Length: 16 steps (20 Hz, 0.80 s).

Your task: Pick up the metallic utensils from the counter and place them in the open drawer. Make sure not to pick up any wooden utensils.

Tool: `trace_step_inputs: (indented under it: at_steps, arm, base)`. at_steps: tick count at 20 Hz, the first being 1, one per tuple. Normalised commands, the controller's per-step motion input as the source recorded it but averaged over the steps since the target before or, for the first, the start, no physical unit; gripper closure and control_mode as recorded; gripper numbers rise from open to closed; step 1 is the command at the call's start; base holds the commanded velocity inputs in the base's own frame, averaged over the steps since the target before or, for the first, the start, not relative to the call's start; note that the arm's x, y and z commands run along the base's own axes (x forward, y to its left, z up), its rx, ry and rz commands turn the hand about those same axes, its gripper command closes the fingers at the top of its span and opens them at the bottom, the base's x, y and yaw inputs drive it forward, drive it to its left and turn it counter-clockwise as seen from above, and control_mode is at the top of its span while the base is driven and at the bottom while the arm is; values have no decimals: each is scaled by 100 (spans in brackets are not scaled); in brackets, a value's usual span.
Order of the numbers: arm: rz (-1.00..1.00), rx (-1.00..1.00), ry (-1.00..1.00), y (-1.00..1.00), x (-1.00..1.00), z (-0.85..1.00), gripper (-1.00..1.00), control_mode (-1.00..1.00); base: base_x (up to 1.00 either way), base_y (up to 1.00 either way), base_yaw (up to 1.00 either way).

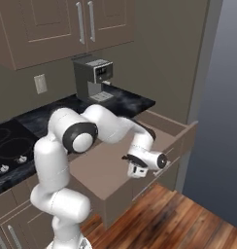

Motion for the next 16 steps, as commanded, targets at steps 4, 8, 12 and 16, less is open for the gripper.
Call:
trace_step_inputs:
  at_steps: [4, 8, 12, 16]
  arm:
    - [-6, -1, 4, -100, -100, -74, 100, -100]
    - [-10, -1, -13, -86, -100, 3, 100, -100]
    - [0, -8, -38, -6, -91, 99, 100, -100]
    - [13, -21, -22, 36, -36, 100, 100, -100]
  base:
    - [0, 0, 0]
    - [0, 0, 0]
    - [0, 0, 0]
    - [0, 0, 0]
